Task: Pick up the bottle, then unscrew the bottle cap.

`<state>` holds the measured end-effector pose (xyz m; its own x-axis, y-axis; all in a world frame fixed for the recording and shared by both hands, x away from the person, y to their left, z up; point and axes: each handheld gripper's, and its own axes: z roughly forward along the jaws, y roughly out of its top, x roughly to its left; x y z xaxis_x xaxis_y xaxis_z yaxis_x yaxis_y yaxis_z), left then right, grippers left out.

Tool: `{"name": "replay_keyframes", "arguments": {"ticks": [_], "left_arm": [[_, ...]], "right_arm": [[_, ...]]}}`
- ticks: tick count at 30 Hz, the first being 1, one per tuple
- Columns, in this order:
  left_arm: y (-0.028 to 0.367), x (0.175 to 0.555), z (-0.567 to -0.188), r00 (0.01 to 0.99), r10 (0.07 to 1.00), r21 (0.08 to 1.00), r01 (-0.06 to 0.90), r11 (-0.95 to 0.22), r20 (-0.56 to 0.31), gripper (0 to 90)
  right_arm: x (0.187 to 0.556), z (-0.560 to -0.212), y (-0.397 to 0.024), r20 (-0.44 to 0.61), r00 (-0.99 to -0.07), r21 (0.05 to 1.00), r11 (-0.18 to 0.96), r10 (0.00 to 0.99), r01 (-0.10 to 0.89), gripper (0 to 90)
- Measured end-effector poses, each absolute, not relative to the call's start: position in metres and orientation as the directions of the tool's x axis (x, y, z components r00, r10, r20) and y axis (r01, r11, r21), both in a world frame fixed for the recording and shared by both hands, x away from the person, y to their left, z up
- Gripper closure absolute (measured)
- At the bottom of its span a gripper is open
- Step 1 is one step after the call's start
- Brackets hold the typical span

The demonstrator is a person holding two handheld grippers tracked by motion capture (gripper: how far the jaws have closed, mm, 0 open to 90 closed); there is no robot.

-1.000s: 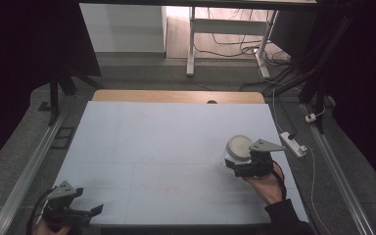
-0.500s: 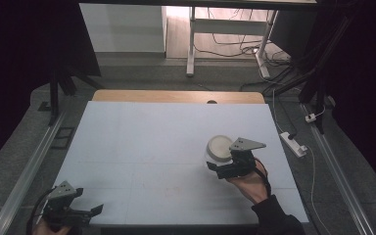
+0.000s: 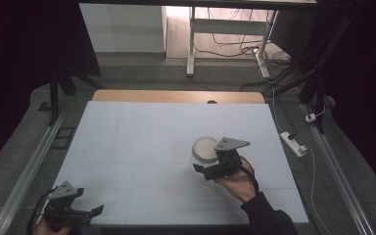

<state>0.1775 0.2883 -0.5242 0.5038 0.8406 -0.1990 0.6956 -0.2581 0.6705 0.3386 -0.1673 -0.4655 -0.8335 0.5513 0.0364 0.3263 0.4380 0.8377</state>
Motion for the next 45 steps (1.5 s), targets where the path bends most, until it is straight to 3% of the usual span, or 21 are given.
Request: {"name": "replay_keyframes", "arguments": {"ticks": [21, 45], "left_arm": [[0.289, 0.178, -0.524, 0.501, 0.841, 0.668, 0.699, -0.255, -0.203, 1.5], [0.287, 0.178, -0.523, 0.506, 0.842, 0.67, 0.693, -0.266, -0.189, 1.7]], "right_arm": [[0.339, -0.466, -0.121, 0.011, -0.878, 0.826, 0.491, 0.478, 0.278, 6.6], [0.329, -0.466, -0.108, 0.016, -0.9, 0.825, 0.503, 0.436, 0.258, 6.6]]}}
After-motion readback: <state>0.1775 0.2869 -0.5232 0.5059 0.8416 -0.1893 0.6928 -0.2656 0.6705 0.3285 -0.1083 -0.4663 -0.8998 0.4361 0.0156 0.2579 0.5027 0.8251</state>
